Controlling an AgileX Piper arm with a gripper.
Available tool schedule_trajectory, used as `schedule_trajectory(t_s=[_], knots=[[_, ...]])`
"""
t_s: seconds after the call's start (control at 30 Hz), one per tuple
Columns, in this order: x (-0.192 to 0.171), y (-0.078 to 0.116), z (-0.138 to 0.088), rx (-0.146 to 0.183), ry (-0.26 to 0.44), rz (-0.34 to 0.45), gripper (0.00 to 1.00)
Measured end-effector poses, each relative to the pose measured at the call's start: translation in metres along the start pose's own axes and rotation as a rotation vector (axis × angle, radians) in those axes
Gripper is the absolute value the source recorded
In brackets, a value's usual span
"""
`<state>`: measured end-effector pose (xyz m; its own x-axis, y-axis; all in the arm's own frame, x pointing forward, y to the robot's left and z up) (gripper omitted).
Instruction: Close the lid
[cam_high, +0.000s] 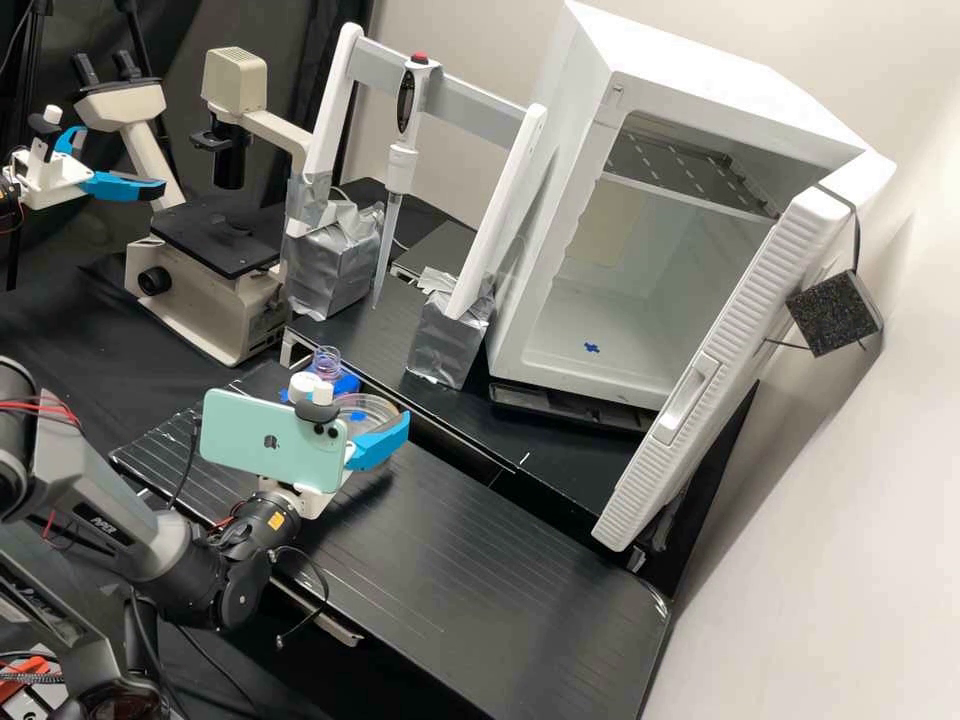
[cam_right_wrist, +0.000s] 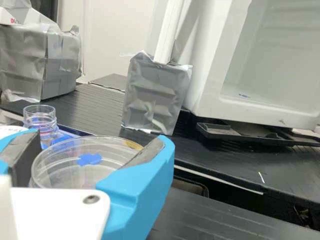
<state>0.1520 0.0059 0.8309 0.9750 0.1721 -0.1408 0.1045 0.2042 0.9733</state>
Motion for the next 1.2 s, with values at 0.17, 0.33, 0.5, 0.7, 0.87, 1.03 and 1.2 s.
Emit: schedule_trajectory(t_s=[0.17, 0.33, 0.5, 0.7, 0.87, 1.03, 1.2], knots=[[-0.002, 0.000, 0.003, 0.004, -0.017, -0.005, 0.00], [-0.002, 0.000, 0.004, 0.020, -0.020, -0.010, 0.00], [-0.003, 0.000, 0.004, 0.033, -0.021, -0.012, 0.00], [-0.004, 0.002, 0.003, 0.058, -0.024, 0.002, 0.00], [-0.005, 0.005, 0.002, 0.073, -0.027, 0.023, 0.00], [-0.007, 0.008, 0.001, 0.086, -0.036, 0.052, 0.00], [-0.008, 0.011, -0.002, 0.095, -0.028, 0.076, 0.00]])
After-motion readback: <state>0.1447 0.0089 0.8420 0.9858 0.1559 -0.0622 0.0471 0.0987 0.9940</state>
